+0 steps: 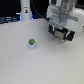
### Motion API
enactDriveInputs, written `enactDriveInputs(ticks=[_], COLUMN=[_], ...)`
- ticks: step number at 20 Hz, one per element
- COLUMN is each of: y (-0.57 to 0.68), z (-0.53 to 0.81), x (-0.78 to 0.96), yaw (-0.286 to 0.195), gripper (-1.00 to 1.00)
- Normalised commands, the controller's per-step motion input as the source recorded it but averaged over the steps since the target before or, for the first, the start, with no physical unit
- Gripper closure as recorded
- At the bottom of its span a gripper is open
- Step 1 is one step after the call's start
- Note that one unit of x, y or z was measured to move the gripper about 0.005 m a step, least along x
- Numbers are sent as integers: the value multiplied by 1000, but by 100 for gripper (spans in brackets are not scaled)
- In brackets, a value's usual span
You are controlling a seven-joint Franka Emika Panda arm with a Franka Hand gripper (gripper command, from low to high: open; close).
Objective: Open the kcup holder, insert the kcup into the holder, and close the kcup holder
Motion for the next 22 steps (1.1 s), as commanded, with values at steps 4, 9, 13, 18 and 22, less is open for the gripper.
enactDriveInputs(ticks=[4,9,13,18,22], y=[-333,-394,-444,-331,-101], z=[273,264,256,275,480], x=[894,821,744,411,103], yaw=[-83,-81,-75,-64,-112], gripper=[100,100,100,-100,-100])
